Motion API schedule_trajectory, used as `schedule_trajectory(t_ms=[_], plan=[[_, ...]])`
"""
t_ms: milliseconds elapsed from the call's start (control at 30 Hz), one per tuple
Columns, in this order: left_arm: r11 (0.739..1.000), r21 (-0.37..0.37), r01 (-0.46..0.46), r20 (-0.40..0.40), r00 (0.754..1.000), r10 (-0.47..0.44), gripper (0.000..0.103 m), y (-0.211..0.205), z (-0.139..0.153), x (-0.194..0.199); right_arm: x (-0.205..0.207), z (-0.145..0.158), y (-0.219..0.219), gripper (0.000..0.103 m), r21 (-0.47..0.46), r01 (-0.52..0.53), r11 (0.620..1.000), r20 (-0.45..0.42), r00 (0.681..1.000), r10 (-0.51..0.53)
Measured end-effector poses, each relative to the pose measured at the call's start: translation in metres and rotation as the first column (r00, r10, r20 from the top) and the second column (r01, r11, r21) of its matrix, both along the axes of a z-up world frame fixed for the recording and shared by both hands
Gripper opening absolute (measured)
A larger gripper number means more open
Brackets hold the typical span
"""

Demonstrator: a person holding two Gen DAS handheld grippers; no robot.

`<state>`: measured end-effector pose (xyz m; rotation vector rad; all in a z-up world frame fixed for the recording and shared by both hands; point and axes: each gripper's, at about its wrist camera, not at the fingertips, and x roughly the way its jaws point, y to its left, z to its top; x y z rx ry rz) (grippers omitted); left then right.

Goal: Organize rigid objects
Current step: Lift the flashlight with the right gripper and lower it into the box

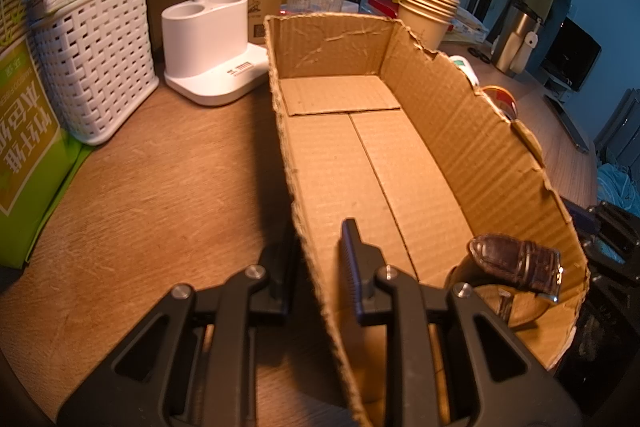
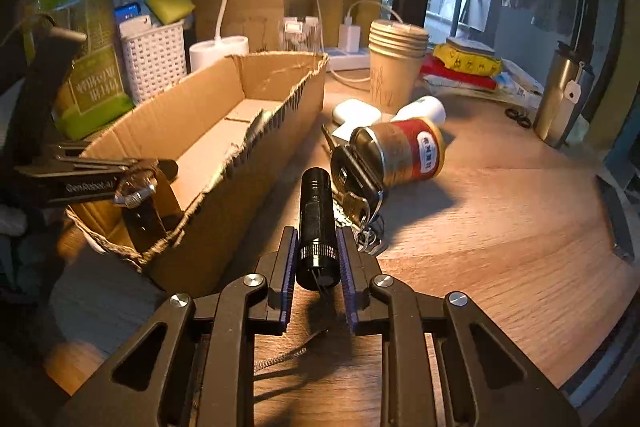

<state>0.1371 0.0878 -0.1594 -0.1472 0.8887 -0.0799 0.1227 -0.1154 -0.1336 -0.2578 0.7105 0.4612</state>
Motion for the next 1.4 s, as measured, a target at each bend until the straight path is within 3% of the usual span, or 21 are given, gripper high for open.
schedule_trajectory(t_ms=[967,1400], plan=[[1.0,0.0,0.0,0.0,1.0,0.0,0.022,0.0,0.0,0.0,-0.024,0.078,-0.005,0.022,0.076,-0.034,0.997,0.182,0.983,0.019],[1.0,0.0,0.001,0.0,1.0,-0.001,0.022,0.0,0.0,0.0,-0.034,0.125,0.019,0.022,0.076,-0.144,0.987,0.281,0.953,0.117]])
